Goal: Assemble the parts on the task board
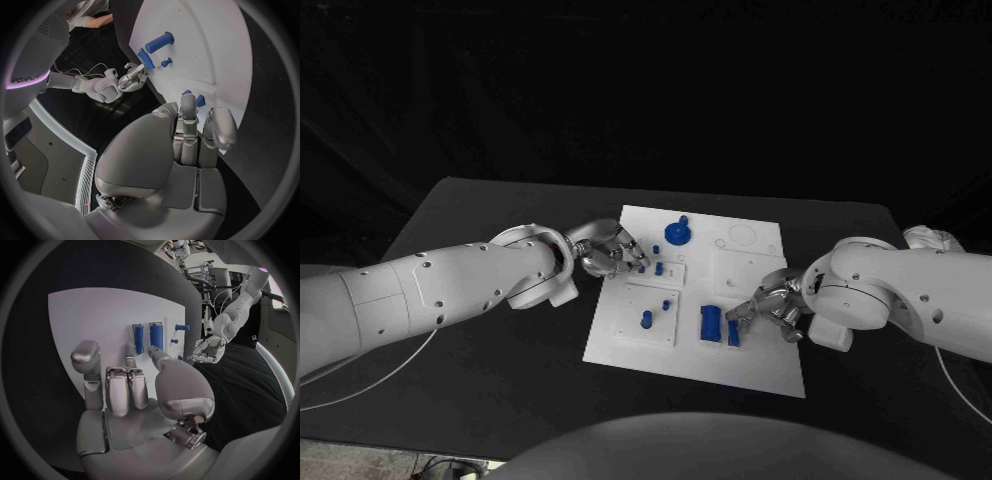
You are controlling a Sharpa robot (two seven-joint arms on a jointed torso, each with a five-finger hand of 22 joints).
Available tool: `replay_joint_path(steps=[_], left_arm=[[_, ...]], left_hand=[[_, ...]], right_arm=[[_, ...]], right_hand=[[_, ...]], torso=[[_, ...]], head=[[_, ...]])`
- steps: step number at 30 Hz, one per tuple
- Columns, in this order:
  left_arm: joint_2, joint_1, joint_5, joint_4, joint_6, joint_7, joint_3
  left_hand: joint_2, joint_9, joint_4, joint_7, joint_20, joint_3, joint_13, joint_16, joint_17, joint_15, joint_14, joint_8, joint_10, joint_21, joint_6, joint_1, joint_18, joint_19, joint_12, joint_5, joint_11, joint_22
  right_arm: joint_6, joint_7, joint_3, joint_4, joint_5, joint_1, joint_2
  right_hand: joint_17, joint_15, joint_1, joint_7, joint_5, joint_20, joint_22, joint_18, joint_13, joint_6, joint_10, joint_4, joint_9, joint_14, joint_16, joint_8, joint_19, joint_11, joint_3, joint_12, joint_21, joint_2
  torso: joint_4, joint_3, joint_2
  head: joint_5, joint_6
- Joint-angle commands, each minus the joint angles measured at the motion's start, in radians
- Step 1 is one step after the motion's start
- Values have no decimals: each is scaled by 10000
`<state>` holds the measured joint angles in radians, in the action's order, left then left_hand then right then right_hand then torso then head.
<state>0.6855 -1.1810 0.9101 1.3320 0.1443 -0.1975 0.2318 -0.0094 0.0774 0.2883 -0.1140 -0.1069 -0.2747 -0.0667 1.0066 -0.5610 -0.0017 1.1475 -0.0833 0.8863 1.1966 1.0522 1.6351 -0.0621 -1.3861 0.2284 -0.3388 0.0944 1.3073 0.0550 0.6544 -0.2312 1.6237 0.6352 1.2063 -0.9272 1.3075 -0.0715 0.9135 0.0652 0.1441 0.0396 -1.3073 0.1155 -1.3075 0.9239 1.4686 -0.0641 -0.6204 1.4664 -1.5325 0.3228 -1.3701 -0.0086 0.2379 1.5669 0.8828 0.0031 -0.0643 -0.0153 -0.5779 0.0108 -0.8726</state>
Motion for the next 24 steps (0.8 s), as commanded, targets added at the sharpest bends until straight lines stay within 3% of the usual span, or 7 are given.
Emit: replay_joint_path(steps=[1, 6, 9, 15, 17, 20, 24], left_arm=[[-14, -3, 8, 20, -167, 6, -7], [-1, -3, 9, 37, -141, -20, -7], [14, -3, 10, 45, -112, -43, -7], [53, -3, 10, 76, 2, -161, -7], [57, -3, 10, 79, 27, -193, -7], [63, -2, 10, 84, 52, -230, -7], [69, -1, 10, 75, 88, -278, -7]], left_hand=[[-88, 15, 0, -49, 2, -48, 7, -53, 8, 20, -71, -45, 40, -25, 49, -12, -174, 43, -37, -57, 4, 1575], [-88, 15, 0, -49, 2, -48, 7, -53, 8, 20, -71, -45, 40, -25, 49, -12, -174, 43, -37, -57, 4, 1575], [-88, 15, 0, -49, 2, -48, 7, -53, 8, 20, -71, -45, 40, -25, 49, -12, -174, 43, -37, -57, 4, 1575], [-91, 19, -7, -49, -4, -77, 6, -67, 18, 27, -94, -53, 52, -38, 57, -10, -175, 53, -41, -60, 9, 1572], [-92, 21, -12, -47, -7, -95, 5, -72, 23, 28, -102, -59, 65, -34, 65, -4, -174, 53, -40, -63, 8, 1574], [-92, 21, -12, -47, -7, -95, 5, -72, 23, 28, -102, -59, 65, -34, 65, -4, -174, 53, -40, -63, 8, 1574], [-92, 21, -12, -47, -7, -95, 5, -72, 23, 28, -102, -59, 65, -34, 65, -4, -174, 53, -40, -63, 8, 1574]], right_arm=[[-103, -132, -4, 52, 130, -14, -75], [-432, -302, -2, 262, 80, -15, -339], [-673, -693, -1, 507, 52, -14, -602], [-1266, -2579, -2, 1318, 625, -29, -1310], [-1364, -3132, -3, 1557, 1232, -63, -1505], [-1734, -4039, -5, 1988, 2770, -212, -1863], [-2603, -4939, -10, 2303, 4677, -556, -2174]], right_hand=[[2153, 56, -172, 64, -521, 46, -583, 67, -2633, 12, 1022, -67, -40, 919, -21, -57, -73, 60, -217, 39, 19, -73], [2182, 43, -357, 46, -833, 35, -613, 62, -2633, 60, 1022, -228, -119, 929, -43, -65, -118, 46, -502, 39, 39, -151], [2249, 30, -328, 24, -619, 25, -650, 49, -2633, 110, 1022, -248, -175, 947, -94, -22, -158, 29, -550, 39, 119, -130], [2633, -113, 1003, -132, 2784, -115, -1054, -106, -2633, -127, 1022, 529, -1021, 1044, -383, 895, -488, -123, -117, 39, 1112, -75], [2633, -140, 1377, -182, 3140, -138, -1160, -149, -2633, -386, 1022, 754, -1427, 1044, -383, 1303, -548, -149, 25, 39, 1348, -44], [2633, -147, 1957, -210, 3116, -161, -1329, -213, -2633, -869, 1022, 1043, -2015, 1044, -383, 1898, -623, -176, 238, 39, 1712, 21], [2633, -132, 2386, -217, 2505, -139, -1465, -266, -2633, -1272, 1022, 1111, -2631, 1044, -383, 2664, -647, -181, 291, 39, 1994, -50]], torso=[[7, 2, 0], [2, 2, -4], [-3, 4, -2], [-3, 15, -8], [-1, 16, -2], [0, 7, 16], [8, -10, 12]], head=[[2, 0], [14, 0], [20, 0], [49, 0], [57, 0], [51, 0], [34, 0]])
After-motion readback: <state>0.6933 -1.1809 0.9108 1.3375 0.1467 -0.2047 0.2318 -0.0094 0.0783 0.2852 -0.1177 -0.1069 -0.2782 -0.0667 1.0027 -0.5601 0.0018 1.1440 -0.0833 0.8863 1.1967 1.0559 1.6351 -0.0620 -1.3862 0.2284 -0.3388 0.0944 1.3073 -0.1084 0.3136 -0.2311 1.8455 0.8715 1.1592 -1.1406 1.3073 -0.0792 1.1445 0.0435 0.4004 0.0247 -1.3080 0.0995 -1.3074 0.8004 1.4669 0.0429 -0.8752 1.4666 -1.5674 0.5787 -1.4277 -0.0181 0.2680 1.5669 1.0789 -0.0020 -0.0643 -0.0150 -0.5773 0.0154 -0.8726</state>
